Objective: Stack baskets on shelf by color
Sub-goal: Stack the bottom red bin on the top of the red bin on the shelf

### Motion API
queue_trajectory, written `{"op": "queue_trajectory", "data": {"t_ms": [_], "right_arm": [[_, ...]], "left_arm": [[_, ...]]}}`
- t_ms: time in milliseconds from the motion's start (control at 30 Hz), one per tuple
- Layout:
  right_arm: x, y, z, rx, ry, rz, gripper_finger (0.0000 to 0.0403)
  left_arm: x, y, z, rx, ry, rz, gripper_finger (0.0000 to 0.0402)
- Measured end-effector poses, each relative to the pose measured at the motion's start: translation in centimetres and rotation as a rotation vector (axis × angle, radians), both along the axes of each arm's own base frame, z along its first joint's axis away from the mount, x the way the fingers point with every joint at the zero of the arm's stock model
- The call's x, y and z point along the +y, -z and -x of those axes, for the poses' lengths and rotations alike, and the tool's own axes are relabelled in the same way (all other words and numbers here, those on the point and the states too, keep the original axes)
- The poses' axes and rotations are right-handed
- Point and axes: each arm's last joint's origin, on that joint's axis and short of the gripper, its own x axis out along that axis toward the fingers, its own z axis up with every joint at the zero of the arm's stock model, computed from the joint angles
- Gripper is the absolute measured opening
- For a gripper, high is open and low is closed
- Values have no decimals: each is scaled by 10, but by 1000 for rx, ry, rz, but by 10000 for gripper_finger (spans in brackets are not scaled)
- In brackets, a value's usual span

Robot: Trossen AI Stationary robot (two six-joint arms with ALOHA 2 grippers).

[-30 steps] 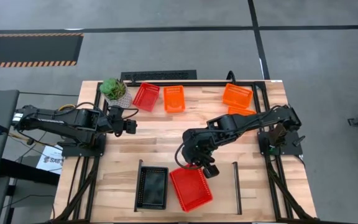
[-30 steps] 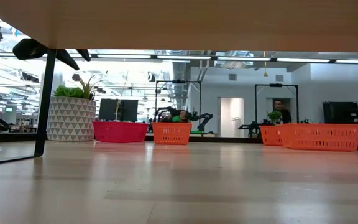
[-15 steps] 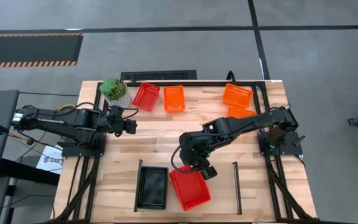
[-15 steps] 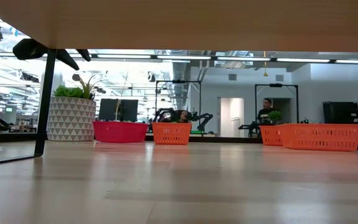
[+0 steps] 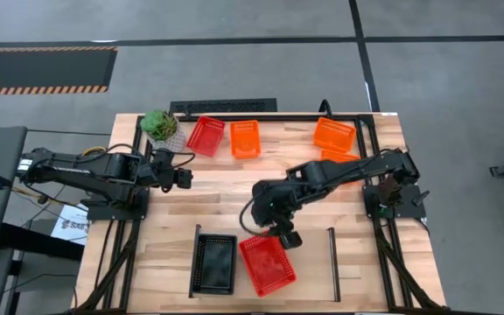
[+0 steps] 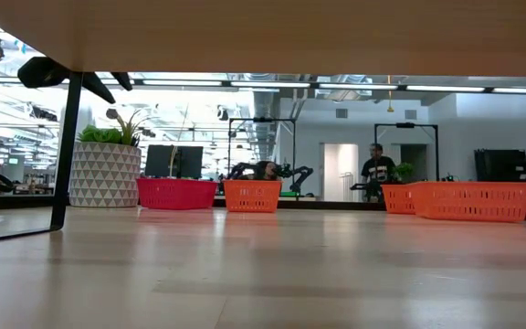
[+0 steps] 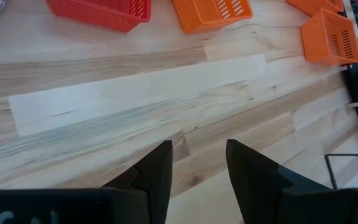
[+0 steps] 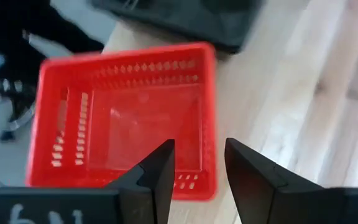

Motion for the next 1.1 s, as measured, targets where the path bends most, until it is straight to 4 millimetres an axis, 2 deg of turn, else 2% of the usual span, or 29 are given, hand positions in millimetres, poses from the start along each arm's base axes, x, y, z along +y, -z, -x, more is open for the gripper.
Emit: {"op": "queue_trajectory", "data": {"t_ms": [100,167,233,400,533,700,867,1100], "right_arm": [[-6,-17,15,63,73,-31,160],[-1,-26,23,74,100,-59,157],[8,-27,31,126,128,-83,153],[44,-22,51,299,244,-120,141],[80,-2,61,421,337,-132,132],[112,6,69,456,442,-162,123],[127,19,55,421,496,-196,121],[137,42,27,398,478,-262,121]], "left_arm": [[0,0,0,1,0,0,138],[0,0,0,1,1,0,138],[0,0,0,1,1,0,138],[0,0,0,14,38,-8,138],[-1,0,0,24,67,-21,138],[-1,0,0,39,110,-43,138],[-1,0,0,48,133,-61,138],[-2,1,0,60,180,-64,138]]}}
